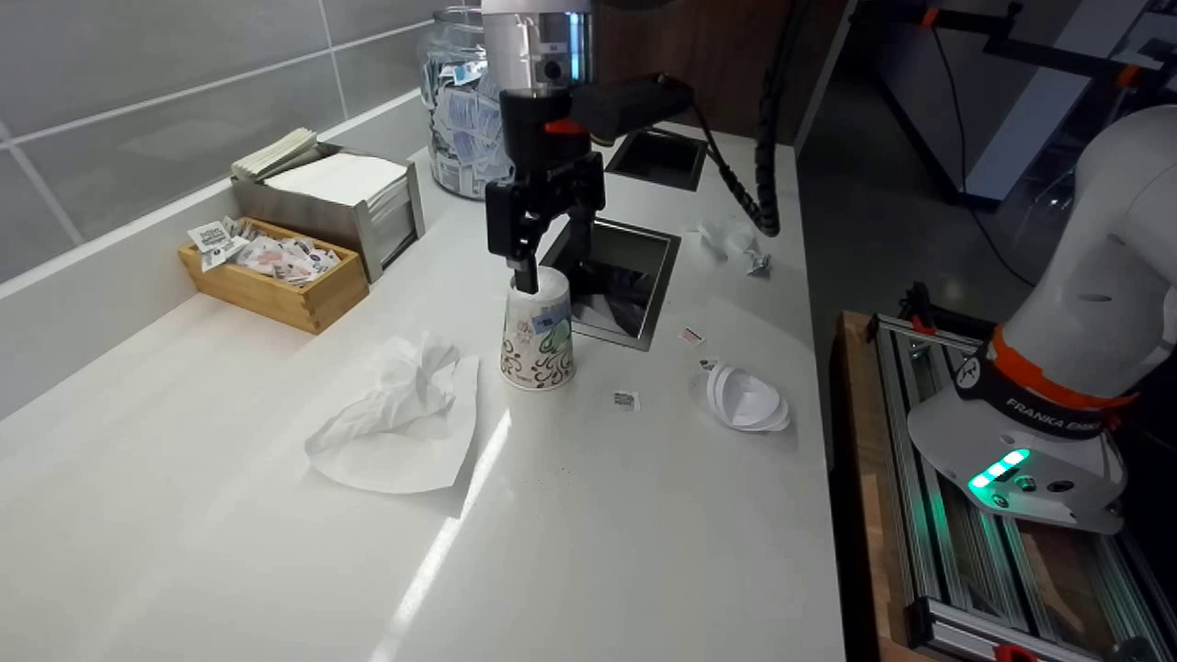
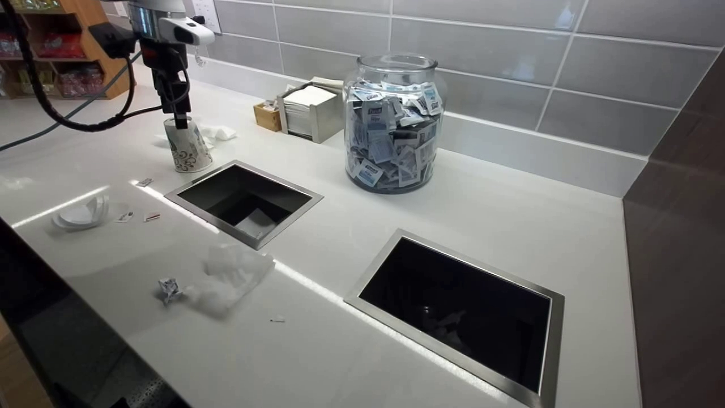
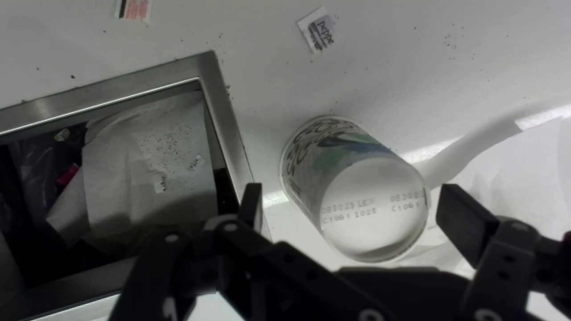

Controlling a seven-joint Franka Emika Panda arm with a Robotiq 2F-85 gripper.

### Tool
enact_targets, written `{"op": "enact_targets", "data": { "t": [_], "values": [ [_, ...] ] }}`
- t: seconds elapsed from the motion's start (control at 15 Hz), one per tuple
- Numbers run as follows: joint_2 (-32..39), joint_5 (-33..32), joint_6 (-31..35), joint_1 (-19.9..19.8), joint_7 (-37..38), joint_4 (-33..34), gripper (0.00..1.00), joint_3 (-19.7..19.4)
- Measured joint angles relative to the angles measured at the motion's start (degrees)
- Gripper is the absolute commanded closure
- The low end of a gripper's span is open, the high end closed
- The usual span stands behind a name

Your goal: Turn the paper cup over

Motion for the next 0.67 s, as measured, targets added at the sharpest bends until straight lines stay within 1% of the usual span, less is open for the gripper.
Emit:
{"op": "enact_targets", "data": {
  "t": [0.4,0.47,0.53,0.6,0.67],
  "values": [
    [3.41,2.91,0.0,0.15,0.0,2.79,0.0,0.0],
    [3.76,3.05,0.0,0.15,0.03,3.08,0.03,-0.02],
    [4.09,3.11,0.0,0.15,0.08,3.33,0.14,-0.04],
    [4.39,3.11,0.0,0.14,0.14,3.54,0.28,-0.07],
    [4.67,3.11,-0.01,0.14,0.2,3.69,0.28,-0.09]
  ]
}}
